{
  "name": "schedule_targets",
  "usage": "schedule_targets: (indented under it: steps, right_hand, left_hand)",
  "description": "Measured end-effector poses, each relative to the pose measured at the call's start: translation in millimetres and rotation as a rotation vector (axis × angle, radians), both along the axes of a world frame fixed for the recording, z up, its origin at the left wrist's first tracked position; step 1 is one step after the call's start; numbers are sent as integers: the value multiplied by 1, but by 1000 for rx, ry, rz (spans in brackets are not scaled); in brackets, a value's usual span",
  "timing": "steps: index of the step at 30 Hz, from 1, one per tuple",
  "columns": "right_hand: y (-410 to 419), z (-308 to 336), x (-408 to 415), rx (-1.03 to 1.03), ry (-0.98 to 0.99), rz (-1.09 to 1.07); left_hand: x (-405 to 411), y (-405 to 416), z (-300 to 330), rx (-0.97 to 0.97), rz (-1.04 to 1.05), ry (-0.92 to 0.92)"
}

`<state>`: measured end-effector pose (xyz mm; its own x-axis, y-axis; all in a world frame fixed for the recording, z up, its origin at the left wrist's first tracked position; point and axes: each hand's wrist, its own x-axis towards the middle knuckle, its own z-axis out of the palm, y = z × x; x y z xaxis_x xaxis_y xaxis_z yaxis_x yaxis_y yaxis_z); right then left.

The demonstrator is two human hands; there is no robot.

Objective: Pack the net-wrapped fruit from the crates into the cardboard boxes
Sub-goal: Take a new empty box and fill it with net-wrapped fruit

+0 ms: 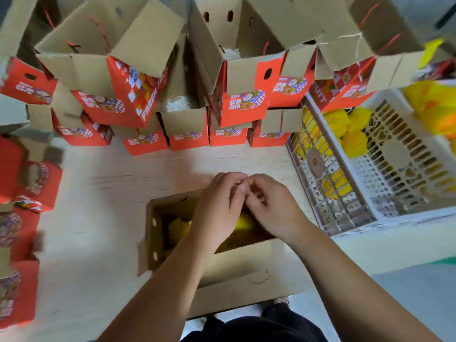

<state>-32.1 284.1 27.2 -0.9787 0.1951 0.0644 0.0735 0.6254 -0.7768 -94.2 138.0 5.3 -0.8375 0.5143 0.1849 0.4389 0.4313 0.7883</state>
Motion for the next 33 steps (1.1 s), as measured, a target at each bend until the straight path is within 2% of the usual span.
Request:
schedule_targets:
  steps: [6, 9, 11, 13, 15, 16, 18, 19, 22, 23, 25, 30, 31, 33]
  right_hand:
    - [130, 8, 39, -9, 180, -351]
    - [204, 4, 56, 23, 130, -422]
    - [257, -4, 60, 60, -12, -405]
    - [306, -20, 54, 148, -310, -284]
    - [339, -39, 38, 270, -586, -93]
    - [349, -49, 28, 322, -620, -13]
    - [358, -68, 8, 436, -563, 126]
    - [360, -78, -1, 500, -569, 222]
    - [356, -104, -22, 579, -771, 491]
    - [353, -111, -26, 546, -805, 518]
    - [356, -121, -31, 398, -746, 462]
    - [407, -100, -32, -548, -634, -71]
    - [416, -97, -30, -721, -624, -122]
    - [427, -96, -25, -1005, -596, -82]
  left_hand:
    - [18, 166, 12, 193, -149, -241]
    - [18, 246, 9, 149, -121, -264]
    - [11, 293, 4, 67, -102, -211]
    - [0, 336, 1, -100, -118, -86]
    - [-7, 367, -5, -424, -158, 125]
    - [-8, 377, -8, -608, -193, 237]
    - [-5, 385, -16, -894, -248, 385]
    - [-2, 386, -20, -974, -241, 425]
    - [0, 389, -18, -1042, -162, 461]
    - [2, 389, -16, -1044, -155, 457]
    - [0, 390, -12, -1028, -171, 457]
    - [-3, 390, -13, -1100, -262, 445]
    - [-4, 390, -14, -1092, -268, 436]
    - [-5, 390, -16, -1032, -259, 419]
